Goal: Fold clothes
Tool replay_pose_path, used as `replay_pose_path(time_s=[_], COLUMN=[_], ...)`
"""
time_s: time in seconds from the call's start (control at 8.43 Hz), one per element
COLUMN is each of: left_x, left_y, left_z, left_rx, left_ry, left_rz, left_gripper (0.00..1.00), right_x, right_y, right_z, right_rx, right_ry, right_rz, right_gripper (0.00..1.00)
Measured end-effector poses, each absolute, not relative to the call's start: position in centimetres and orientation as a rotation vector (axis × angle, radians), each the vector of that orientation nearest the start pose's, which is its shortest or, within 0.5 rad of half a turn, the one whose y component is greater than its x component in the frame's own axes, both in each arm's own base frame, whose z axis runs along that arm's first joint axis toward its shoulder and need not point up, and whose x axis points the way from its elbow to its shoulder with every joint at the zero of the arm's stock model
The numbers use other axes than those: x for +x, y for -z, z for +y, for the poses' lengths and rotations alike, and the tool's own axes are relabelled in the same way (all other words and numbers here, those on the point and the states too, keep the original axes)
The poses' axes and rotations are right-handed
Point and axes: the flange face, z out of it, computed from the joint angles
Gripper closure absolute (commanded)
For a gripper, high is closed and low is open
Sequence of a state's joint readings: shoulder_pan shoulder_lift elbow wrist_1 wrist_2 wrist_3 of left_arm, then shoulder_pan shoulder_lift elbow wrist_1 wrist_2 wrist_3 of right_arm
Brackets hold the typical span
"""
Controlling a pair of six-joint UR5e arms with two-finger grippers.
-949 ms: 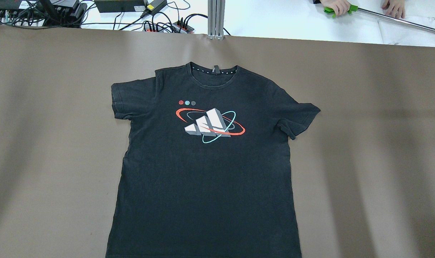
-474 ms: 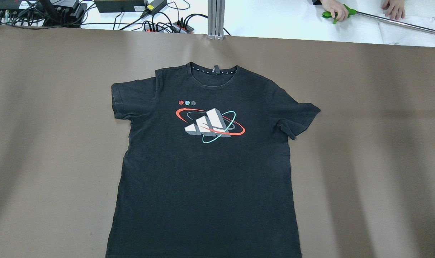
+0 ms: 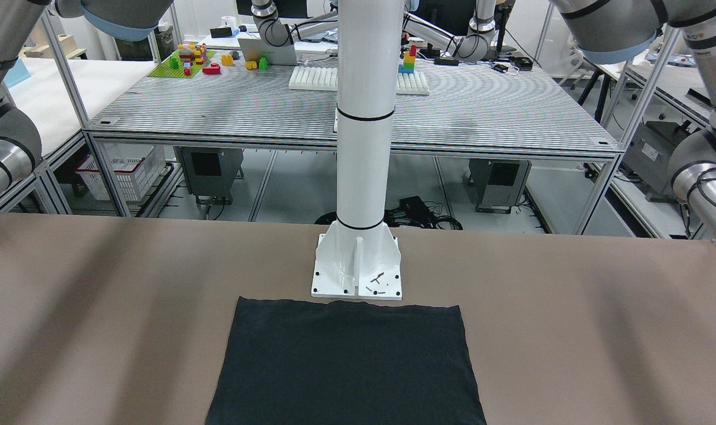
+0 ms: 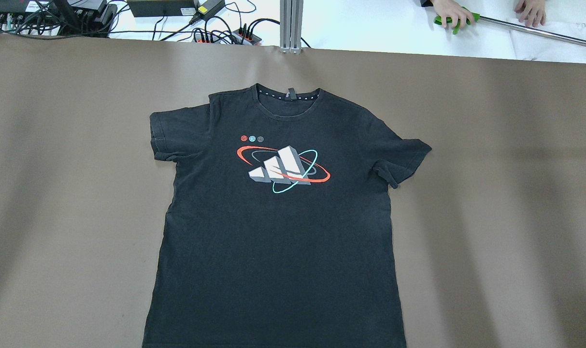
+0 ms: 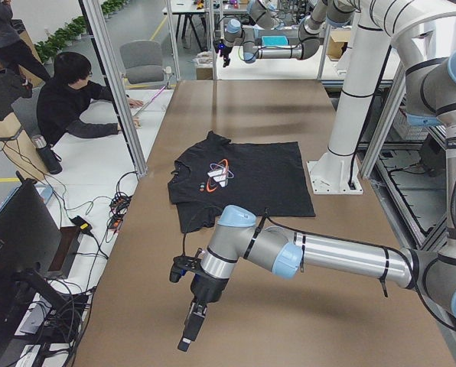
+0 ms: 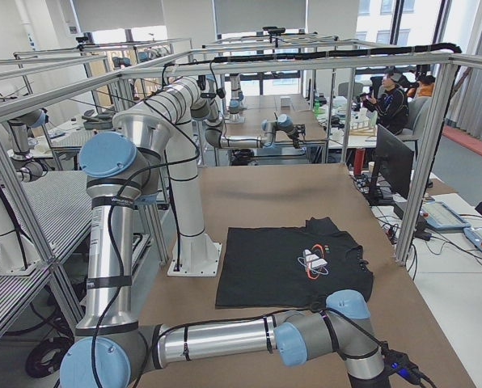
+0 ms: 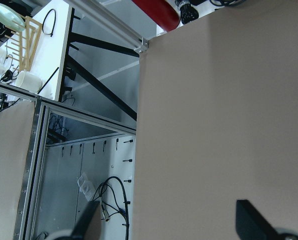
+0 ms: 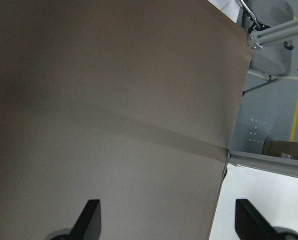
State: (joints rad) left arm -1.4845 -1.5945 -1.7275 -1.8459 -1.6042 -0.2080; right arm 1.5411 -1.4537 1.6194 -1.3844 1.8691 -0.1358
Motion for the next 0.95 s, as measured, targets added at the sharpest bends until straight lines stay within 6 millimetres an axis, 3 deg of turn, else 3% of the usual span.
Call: replay_pose_path(time_s=[0.47,0.95], left_x=[-6.7,-3.2], left_y=[-55.2,-50.5], left_z=[-56.0,-58.3], left_rx=[0.511,0.567], left_ry=[0.074,-0.021], left_rz=[0.225,0.494], left_gripper=[0.05,0.05], right_x=[7.5,6.6], right_y=[-55.7,-55.4], right_z=[-56.4,-56.7], right_rx=[0.389,0.395], right_ry=[0.233,0.243], right_rz=[-0.393,-0.417], right_gripper=[0.06,0.06])
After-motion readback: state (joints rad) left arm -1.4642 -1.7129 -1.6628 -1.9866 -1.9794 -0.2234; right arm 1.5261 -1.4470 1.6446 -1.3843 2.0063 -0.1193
